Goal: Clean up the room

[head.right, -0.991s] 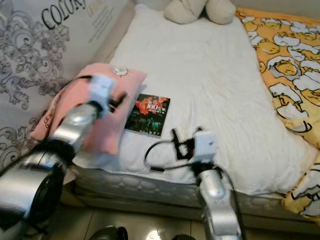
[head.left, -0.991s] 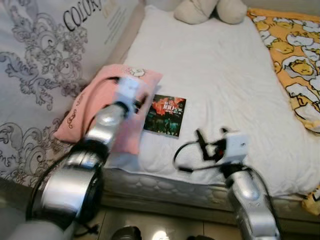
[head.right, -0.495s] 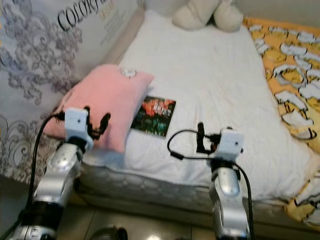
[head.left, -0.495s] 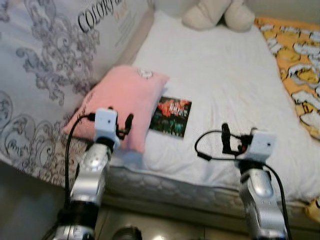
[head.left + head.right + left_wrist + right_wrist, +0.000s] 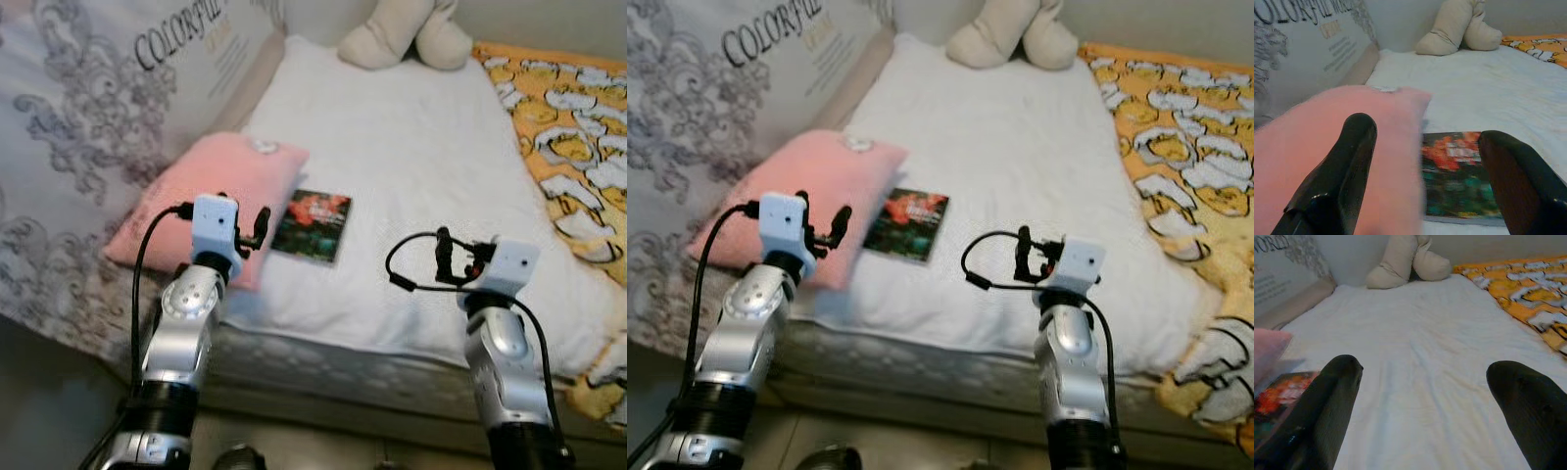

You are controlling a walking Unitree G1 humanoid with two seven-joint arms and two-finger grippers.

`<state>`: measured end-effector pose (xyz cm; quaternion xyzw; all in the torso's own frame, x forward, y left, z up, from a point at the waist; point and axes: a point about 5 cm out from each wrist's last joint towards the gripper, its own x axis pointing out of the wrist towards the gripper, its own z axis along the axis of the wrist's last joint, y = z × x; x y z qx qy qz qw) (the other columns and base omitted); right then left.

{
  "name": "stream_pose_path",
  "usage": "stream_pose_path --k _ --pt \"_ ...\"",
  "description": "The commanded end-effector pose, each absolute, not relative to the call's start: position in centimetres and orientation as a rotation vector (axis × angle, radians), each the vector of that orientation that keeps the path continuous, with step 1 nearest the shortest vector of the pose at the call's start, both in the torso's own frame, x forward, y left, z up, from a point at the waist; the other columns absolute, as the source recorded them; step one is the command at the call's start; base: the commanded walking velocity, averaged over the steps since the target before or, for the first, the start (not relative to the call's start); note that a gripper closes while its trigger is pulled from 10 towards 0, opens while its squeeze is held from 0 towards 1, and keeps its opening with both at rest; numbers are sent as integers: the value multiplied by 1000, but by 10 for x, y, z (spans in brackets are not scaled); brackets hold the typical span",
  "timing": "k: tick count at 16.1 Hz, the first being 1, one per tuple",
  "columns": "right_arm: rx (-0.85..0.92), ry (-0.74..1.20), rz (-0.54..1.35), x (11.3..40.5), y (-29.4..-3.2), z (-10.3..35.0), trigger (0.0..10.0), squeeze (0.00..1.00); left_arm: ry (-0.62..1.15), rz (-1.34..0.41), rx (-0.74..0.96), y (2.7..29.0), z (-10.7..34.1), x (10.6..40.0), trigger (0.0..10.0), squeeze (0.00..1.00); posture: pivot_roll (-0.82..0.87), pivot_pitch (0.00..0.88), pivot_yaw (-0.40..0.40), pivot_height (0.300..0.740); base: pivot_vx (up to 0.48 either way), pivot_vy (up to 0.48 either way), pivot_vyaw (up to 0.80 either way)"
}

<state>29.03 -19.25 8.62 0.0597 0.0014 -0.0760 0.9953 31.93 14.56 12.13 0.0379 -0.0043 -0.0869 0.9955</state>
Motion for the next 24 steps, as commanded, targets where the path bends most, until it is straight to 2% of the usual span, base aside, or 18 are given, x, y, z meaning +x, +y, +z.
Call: stream_pose_path --k 1,4,8,12,16,18,24 --pt "107 -13 -156 290 -197 90 10000 0 -5 -180 56 141 123 318 10000 0 42 0 -3 740 0 -461 0" --pt "55 -38 -68 287 -192 96 10000 0 92 -121 -51 140 98 313 10000 0 11 0 -27 740 0 -456 0" --pt "121 -11 -53 281 -192 87 10000 0 59 -204 -26 124 106 316 10000 0 -2 0 -16 740 0 -451 0" --pt "71 -43 -43 284 -193 95 10000 0 58 -291 -27 109 110 327 10000 0 -54 0 21 740 0 -441 0" --pt "47 -38 -39 282 -195 95 10000 0 72 -294 -20 107 107 331 10000 0 -80 0 34 740 0 -428 0" --pt "44 -7 -34 279 -196 92 10000 0 73 -297 -19 106 106 330 10000 0 -88 0 44 740 0 -122 0" --pt "36 20 -46 271 -201 88 10000 0 66 -315 9 103 106 333 10000 0 -98 0 30 740 0 0 -647"
